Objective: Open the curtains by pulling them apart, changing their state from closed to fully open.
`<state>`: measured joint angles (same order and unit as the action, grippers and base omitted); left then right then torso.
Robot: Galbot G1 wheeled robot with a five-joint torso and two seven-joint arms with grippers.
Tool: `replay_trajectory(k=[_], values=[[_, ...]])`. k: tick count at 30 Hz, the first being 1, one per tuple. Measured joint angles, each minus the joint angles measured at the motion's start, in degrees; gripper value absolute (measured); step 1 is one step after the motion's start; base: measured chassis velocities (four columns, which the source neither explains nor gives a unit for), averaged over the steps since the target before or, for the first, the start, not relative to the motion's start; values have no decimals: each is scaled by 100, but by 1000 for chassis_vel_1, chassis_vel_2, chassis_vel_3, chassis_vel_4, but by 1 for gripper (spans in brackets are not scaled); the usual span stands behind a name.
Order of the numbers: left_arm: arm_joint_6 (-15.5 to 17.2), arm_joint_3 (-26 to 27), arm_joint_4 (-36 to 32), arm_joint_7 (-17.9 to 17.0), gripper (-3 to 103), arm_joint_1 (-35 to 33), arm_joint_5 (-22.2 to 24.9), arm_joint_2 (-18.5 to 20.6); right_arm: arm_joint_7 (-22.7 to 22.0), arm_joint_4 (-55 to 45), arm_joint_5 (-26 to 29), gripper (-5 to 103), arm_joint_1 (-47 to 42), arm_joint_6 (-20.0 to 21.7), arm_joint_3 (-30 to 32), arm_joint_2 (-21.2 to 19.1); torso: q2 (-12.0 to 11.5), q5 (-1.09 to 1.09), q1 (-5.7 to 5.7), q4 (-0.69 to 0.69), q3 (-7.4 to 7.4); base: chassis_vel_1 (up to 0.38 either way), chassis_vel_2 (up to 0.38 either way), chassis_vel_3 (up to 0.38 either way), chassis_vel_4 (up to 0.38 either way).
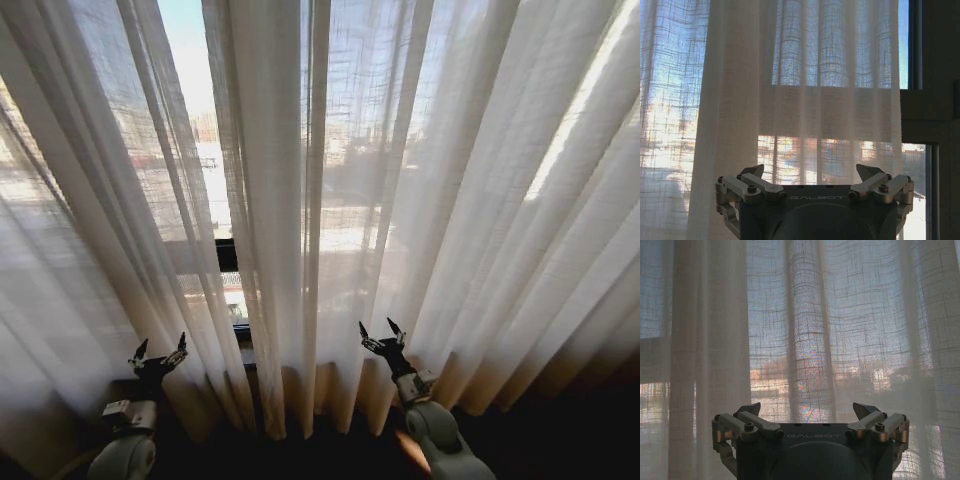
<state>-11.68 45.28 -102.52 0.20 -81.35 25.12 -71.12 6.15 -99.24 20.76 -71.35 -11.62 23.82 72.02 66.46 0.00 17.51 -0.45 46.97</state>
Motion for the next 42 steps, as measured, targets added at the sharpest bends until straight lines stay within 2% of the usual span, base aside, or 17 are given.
replay_trajectory(k=[11,21,23,26,28,31,33,37,38,40,41,42], values=[[0,0,0,0,100,0,0,0,-214,804,-20,100,959,30,-324,36,-1,0,1,1,1,0,0,0,0],[0,1,1,0,100,1,0,0,-308,1829,-57,102,1692,-18,-485,259,0,0,1,1,1,0,0,0,0],[0,0,0,0,100,0,0,0,-318,2038,-107,100,1844,-44,-491,329,-1,-1,1,2,1,0,0,0,0],[0,1,0,0,100,0,0,0,-350,2211,-152,86,1954,-95,-476,381,-1,-1,2,2,1,0,0,0,0],[0,0,0,0,100,0,0,0,-356,2227,-152,86,1963,-105,-473,385,-1,-1,1,1,1,0,0,0,0],[0,0,0,0,100,0,0,0,-359,2232,-153,70,1966,-130,-469,378,-1,0,1,1,1,0,0,0,0],[0,1,0,0,100,0,0,0,-358,2226,-153,70,1964,-134,-468,373,-1,0,1,1,1,0,0,0,0],[0,0,0,0,100,0,0,0,-335,2209,-153,48,1958,-163,-464,355,0,0,1,1,1,0,0,0,0],[0,0,0,0,100,0,0,0,-335,2209,-153,48,1958,-163,-464,355,0,0,1,1,1,0,0,0,0],[0,0,1,0,100,0,0,0,-296,2216,-153,37,1964,-185,-464,354,0,0,1,1,1,0,0,0,0],[0,0,0,0,100,0,0,0,-290,2221,-153,37,1970,-187,-464,355,-1,0,1,1,1,0,0,0,0],[0,0,0,0,100,0,0,0,-286,2228,-153,32,1980,-188,-466,358,0,0,1,1,1,0,0,0,0]])
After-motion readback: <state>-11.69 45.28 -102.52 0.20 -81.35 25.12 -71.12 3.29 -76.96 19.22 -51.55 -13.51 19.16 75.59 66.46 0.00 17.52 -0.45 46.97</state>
